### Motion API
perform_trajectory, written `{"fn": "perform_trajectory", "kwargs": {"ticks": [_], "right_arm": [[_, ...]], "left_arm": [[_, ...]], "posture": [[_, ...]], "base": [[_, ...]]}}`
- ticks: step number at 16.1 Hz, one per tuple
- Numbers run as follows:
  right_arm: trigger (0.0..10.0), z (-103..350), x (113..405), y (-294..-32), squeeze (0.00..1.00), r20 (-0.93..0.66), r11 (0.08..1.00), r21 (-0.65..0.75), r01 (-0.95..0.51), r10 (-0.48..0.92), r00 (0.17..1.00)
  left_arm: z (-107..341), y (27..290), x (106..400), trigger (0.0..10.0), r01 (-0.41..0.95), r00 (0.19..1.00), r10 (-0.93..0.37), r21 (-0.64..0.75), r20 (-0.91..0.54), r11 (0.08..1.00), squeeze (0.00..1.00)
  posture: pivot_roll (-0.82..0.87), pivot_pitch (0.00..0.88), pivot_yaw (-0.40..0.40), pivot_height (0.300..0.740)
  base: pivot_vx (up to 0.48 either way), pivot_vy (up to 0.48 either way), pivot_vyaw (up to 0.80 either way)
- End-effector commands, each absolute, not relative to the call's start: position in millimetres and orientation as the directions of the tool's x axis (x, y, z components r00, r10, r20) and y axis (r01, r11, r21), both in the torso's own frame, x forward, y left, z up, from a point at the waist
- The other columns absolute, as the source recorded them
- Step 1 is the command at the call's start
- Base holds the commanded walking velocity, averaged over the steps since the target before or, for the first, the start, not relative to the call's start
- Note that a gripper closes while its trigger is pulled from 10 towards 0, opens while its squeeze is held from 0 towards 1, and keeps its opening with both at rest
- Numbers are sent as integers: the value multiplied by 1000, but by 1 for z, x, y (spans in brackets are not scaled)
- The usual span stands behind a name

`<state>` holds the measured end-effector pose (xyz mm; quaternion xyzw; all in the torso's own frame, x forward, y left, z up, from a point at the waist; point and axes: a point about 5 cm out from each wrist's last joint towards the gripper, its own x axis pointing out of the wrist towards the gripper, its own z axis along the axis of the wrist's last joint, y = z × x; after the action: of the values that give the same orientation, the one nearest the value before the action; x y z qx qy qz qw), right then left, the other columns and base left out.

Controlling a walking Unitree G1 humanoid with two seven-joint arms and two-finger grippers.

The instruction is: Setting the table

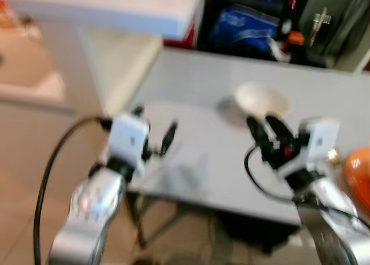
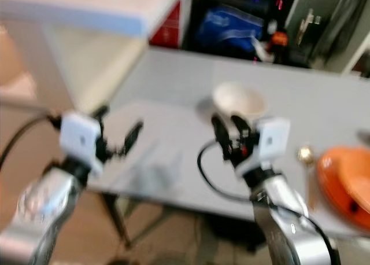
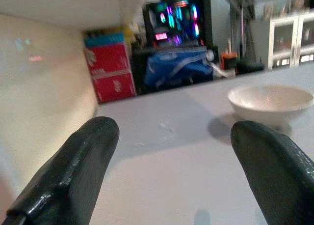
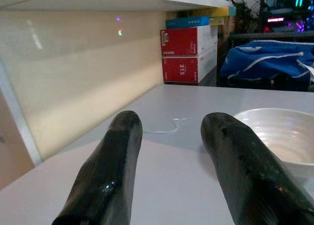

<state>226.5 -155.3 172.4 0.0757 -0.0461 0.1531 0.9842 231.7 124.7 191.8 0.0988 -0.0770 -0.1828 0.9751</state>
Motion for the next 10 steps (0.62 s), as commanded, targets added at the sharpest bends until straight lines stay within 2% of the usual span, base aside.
{"fn": "perform_trajectory", "kwargs": {"ticks": [1,5,10], "right_arm": [[10000,172,228,-153,0,121,942,126,-311,297,947],[10000,173,235,-145,0,109,949,93,-302,292,950],[10000,173,242,-139,0,105,950,92,-298,288,952]], "left_arm": [[192,131,232,10000,300,937,-331,235,107,924,0],[198,140,246,10000,211,957,-256,277,138,937,0],[205,139,253,10000,194,958,-235,230,164,953,0]], "posture": [[63,42,-69,740],[49,50,-60,740],[46,57,-49,740]], "base": [[0,480,0],[0,480,0],[0,480,-800]]}}
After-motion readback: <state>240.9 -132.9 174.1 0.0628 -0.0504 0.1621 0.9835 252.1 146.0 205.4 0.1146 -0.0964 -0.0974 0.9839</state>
